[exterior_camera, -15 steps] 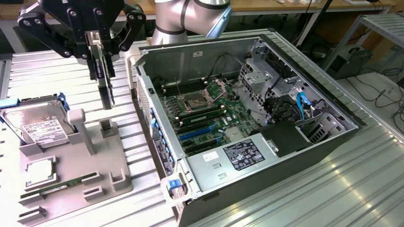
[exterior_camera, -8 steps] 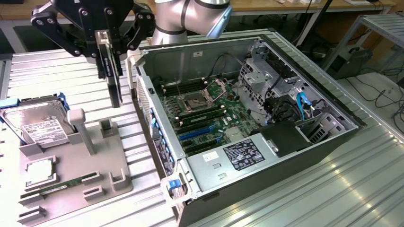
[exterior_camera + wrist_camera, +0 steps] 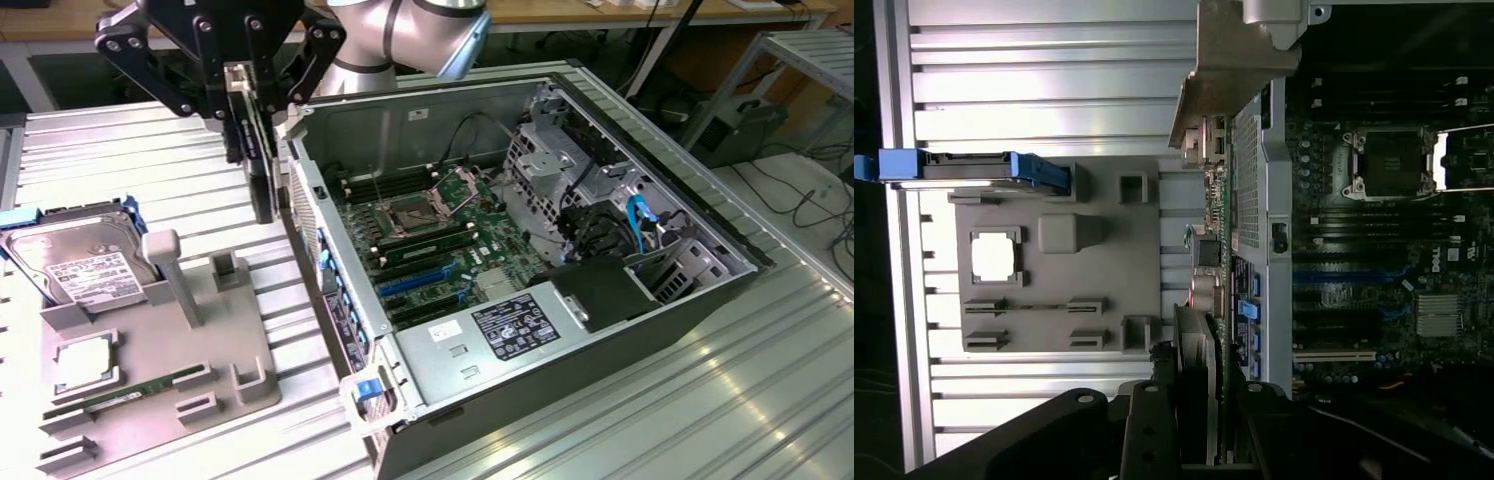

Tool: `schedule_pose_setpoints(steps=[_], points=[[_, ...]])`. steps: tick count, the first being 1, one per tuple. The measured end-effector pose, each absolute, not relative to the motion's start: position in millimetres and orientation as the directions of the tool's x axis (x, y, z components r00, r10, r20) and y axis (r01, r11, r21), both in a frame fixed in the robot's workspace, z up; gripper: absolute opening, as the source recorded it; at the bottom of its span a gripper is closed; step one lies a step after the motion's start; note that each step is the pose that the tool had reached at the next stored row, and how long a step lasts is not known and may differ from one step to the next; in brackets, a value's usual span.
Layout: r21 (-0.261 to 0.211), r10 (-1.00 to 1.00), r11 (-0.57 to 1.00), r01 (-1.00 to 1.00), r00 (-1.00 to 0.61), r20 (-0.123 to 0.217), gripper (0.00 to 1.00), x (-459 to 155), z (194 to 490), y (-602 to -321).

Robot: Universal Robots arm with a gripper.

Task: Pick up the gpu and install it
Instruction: 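Pick up the gpu and move the gpu toward the slot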

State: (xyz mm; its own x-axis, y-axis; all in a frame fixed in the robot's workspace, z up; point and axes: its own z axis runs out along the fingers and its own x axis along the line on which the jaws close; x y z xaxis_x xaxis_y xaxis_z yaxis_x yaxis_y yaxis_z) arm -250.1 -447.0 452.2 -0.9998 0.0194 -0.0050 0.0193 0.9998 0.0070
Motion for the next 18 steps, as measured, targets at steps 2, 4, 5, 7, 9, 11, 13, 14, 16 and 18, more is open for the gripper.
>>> schedule_pose_setpoints(steps=[2, 4, 5, 7, 9, 11, 13, 14, 16, 18], points=[[0.007, 0.019, 1.0, 0.019, -1.0, -0.005, 0.27, -247.1, 452.2, -447.0], [0.007, 0.019, 1.0, 0.019, -1.0, -0.005, 0.27, -244.0, 452.1, -447.0], [0.007, 0.019, 1.0, 0.019, -1.0, -0.005, 0.27, -242.6, 452.2, -447.0], [0.007, 0.019, 1.0, 0.019, -1.0, -0.005, 0.27, -239.7, 452.1, -447.0], [0.007, 0.019, 1.0, 0.019, -1.0, -0.005, 0.27, -235.4, 452.2, -447.0], [0.007, 0.019, 1.0, 0.019, -1.0, -0.005, 0.27, -232.6, 452.2, -447.0], [0.007, 0.019, 1.0, 0.019, -1.0, -0.005, 0.27, -227.3, 452.2, -447.0], [0.007, 0.019, 1.0, 0.019, -1.0, -0.005, 0.27, -225.7, 452.2, -447.0], [0.007, 0.019, 1.0, 0.019, -1.0, -0.005, 0.27, -222.6, 452.2, -447.0], [0.007, 0.019, 1.0, 0.019, -1.0, -0.005, 0.27, -219.5, 452.1, -447.0]])
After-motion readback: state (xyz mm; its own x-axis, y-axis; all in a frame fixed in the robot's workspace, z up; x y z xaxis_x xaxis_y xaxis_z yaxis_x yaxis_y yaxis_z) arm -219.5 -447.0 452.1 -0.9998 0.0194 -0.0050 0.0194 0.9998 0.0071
